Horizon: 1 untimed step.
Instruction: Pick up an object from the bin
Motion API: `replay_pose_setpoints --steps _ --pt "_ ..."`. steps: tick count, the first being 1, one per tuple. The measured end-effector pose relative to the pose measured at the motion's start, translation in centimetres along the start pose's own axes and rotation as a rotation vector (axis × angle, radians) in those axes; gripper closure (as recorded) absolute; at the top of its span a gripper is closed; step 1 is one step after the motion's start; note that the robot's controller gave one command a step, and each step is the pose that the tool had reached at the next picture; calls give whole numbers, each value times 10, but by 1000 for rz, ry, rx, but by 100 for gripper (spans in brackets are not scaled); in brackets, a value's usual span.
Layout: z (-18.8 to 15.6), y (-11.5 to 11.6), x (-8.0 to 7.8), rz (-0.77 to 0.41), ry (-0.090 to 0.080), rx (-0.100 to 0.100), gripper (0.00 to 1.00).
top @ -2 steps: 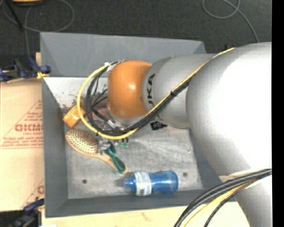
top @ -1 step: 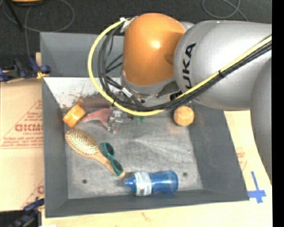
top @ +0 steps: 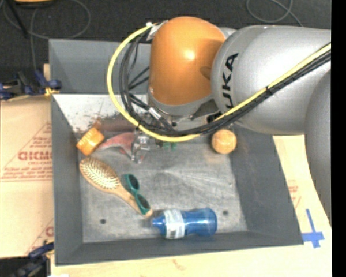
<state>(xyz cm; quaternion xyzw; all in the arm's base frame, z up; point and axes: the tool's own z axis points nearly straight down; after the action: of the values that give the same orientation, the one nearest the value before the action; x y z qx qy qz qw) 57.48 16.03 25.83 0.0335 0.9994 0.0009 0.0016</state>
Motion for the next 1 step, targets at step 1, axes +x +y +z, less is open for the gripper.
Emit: replay_pose_setpoints --steps 1 --pt "82 46 -6 232 7 2 0"
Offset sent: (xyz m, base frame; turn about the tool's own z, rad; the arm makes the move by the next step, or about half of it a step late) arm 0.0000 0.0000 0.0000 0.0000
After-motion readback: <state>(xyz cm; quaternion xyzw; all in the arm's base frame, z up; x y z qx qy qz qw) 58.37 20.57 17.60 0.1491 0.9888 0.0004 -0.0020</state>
